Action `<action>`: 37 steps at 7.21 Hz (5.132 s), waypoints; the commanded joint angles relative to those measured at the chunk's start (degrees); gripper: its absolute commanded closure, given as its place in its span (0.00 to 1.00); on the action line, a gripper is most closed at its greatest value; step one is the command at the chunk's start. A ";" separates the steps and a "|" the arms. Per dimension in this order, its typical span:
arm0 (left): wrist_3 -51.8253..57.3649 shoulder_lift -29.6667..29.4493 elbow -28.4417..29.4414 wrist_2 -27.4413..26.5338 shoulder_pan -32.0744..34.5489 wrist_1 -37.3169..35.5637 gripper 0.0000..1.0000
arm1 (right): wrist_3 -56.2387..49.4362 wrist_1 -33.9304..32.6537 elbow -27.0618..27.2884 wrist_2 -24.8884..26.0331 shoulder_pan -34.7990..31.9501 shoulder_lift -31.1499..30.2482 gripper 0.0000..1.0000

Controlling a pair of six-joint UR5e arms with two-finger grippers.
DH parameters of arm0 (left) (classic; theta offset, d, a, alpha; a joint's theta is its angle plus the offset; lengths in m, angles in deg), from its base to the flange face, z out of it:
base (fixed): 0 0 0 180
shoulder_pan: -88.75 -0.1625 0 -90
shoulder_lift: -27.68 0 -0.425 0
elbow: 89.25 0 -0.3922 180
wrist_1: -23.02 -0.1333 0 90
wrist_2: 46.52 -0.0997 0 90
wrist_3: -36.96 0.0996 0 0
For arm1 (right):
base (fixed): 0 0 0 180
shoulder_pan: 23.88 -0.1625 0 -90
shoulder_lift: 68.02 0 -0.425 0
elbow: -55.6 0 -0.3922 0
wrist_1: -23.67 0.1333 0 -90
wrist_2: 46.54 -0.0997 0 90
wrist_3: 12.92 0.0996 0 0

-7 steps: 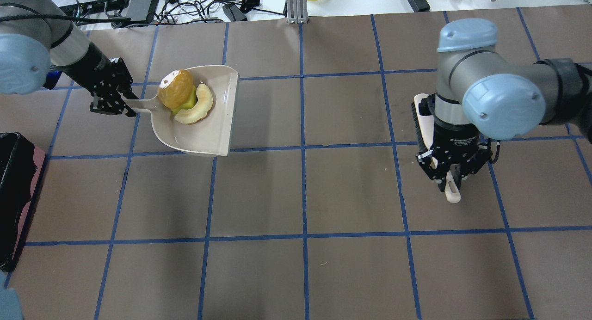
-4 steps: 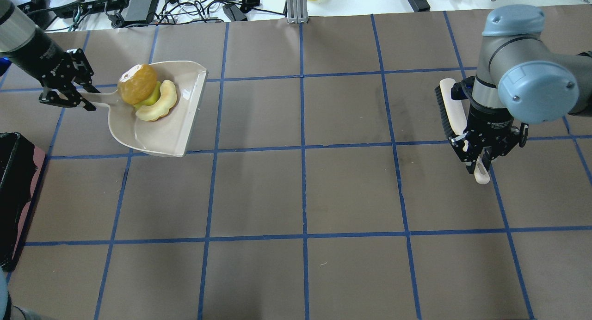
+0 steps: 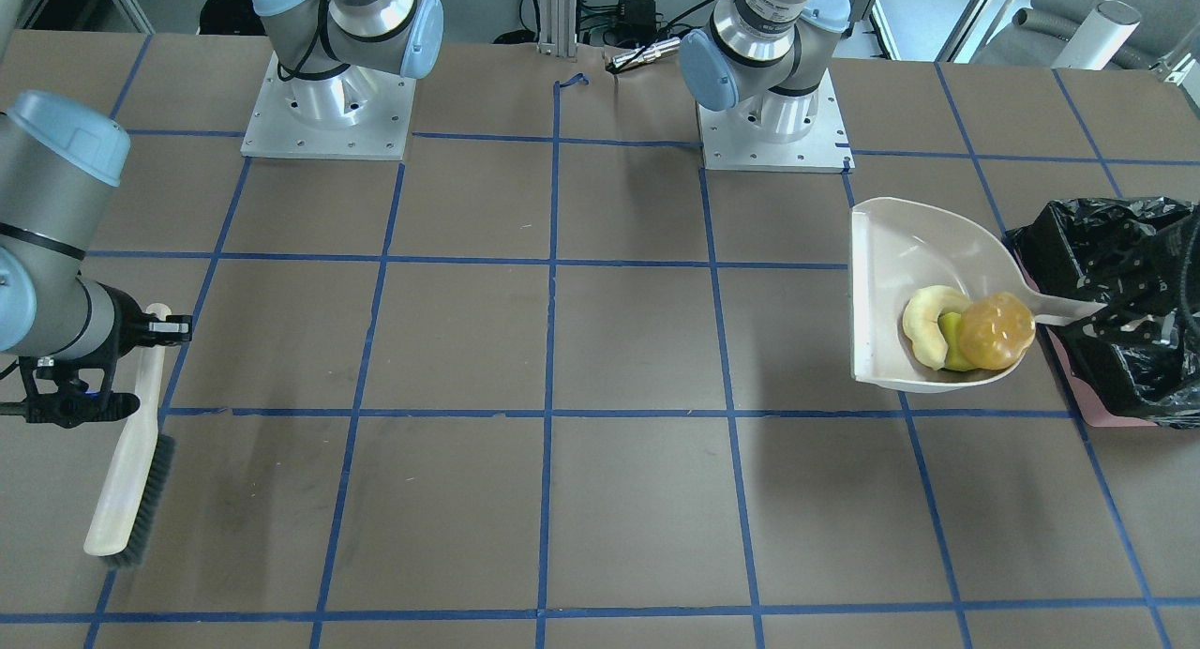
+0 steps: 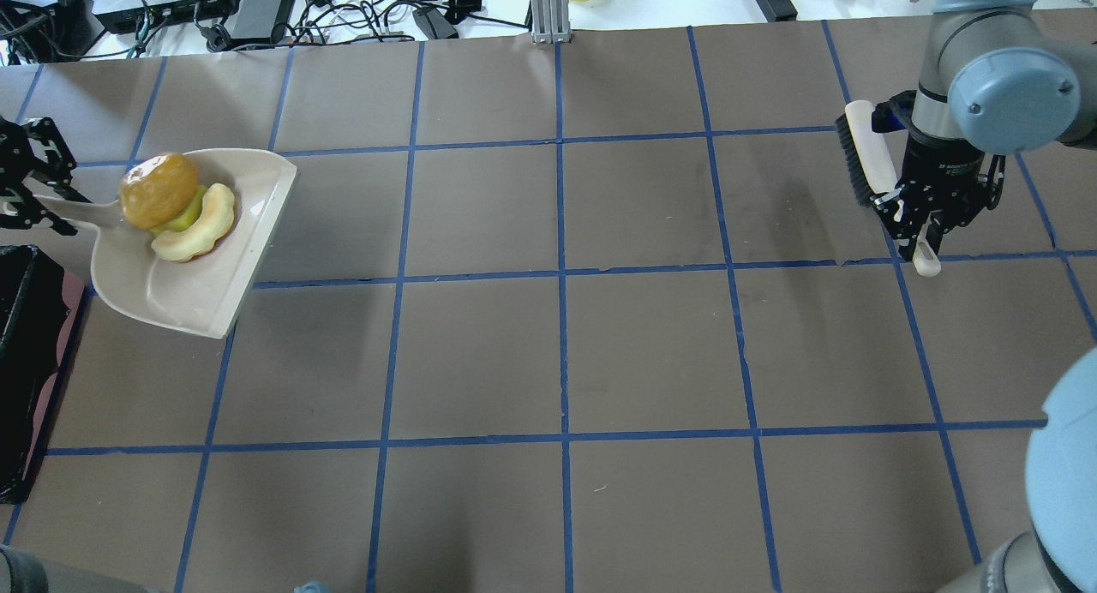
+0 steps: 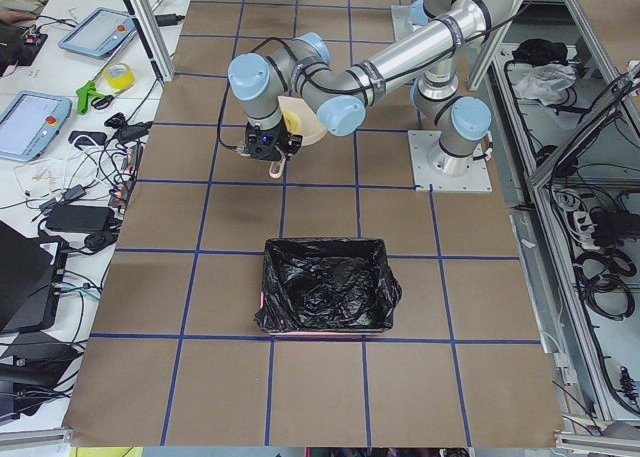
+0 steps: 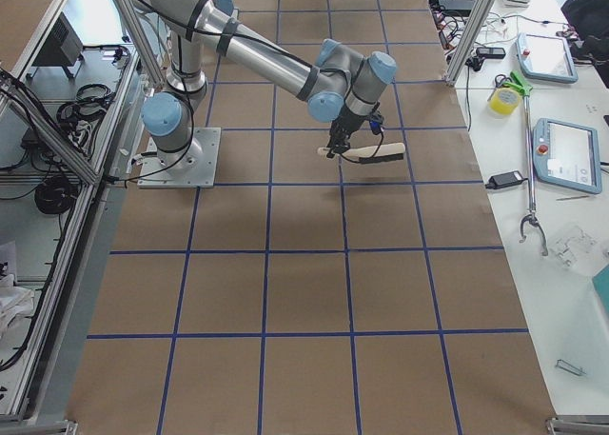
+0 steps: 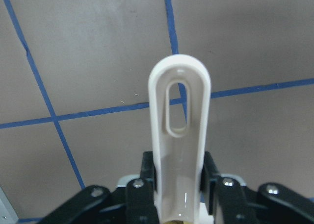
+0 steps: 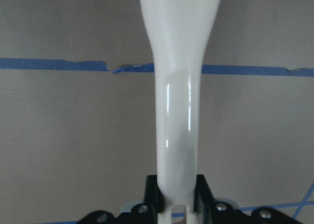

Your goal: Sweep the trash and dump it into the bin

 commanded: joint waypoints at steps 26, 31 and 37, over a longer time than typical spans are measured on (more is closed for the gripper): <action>55.83 -24.67 32.10 -13.58 -20.06 -19.18 1.00 | 9.27 9.67 -0.19 -9.96 -6.46 -27.91 0.00; 59.96 -21.24 27.90 -15.60 -18.74 -22.32 1.00 | 18.69 10.83 -0.72 -12.33 -15.79 -30.82 0.00; 57.51 -14.31 12.25 -15.52 -16.73 -42.64 1.00 | 19.14 15.53 -8.74 -16.56 -15.63 -24.55 0.00</action>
